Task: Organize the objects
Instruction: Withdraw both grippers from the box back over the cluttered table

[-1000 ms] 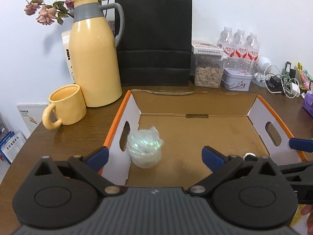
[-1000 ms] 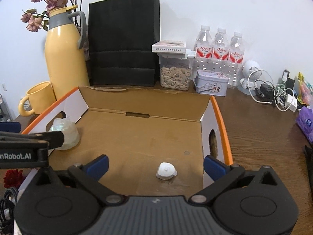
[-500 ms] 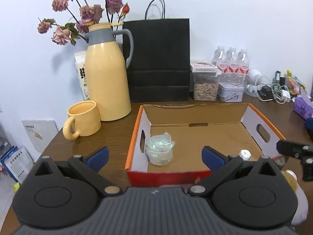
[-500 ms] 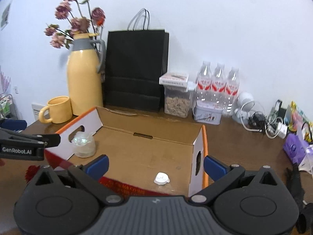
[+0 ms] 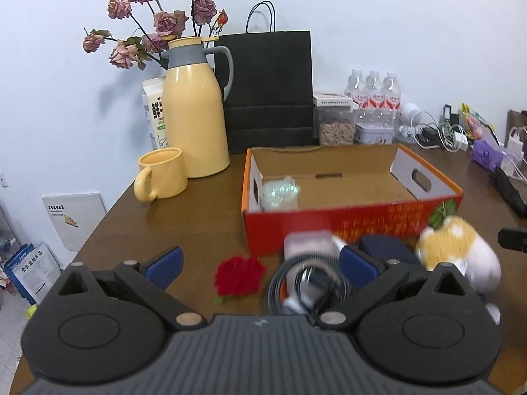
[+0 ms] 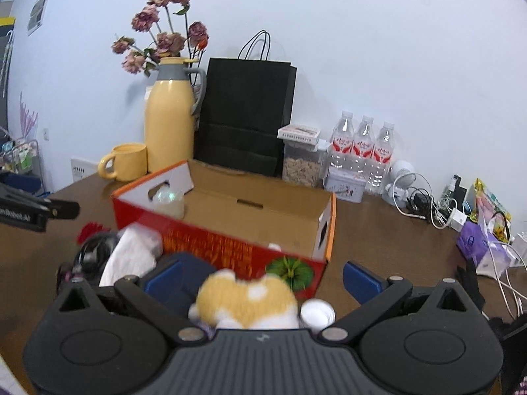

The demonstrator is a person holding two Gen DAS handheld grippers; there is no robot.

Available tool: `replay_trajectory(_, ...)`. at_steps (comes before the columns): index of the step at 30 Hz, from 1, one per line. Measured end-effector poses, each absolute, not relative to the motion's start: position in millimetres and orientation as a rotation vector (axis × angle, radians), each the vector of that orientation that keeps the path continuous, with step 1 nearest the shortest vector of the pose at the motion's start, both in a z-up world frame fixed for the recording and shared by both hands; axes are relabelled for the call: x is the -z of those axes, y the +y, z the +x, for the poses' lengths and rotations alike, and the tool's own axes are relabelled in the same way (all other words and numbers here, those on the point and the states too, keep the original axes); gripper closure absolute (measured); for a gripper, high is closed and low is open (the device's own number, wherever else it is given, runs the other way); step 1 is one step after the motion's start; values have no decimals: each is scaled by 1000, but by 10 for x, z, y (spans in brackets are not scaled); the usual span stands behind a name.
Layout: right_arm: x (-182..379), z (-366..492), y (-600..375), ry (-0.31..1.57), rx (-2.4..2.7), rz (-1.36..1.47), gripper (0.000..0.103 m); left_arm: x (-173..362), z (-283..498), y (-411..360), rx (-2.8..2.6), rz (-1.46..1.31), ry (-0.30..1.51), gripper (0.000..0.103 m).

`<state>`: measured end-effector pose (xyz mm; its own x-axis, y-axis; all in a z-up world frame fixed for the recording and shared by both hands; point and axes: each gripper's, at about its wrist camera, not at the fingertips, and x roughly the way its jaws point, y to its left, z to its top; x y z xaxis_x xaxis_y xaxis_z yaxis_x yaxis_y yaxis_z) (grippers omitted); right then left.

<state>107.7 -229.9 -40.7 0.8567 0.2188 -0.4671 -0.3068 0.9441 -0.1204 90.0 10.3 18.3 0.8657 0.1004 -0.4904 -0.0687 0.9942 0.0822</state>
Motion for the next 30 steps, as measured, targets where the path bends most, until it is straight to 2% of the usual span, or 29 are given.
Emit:
replay_trajectory(17,1036,620,-2466,562,-241,-170,0,266,348,288,-94,-9,571,0)
replay_trajectory(23,1204,640,-2519,591,-238,-122,7,279,334,317,-104,-40,565,0)
replay_trajectory(30,1319,700,-2491,591,-267,-100,20,320,348,338,-107,-65,580,0)
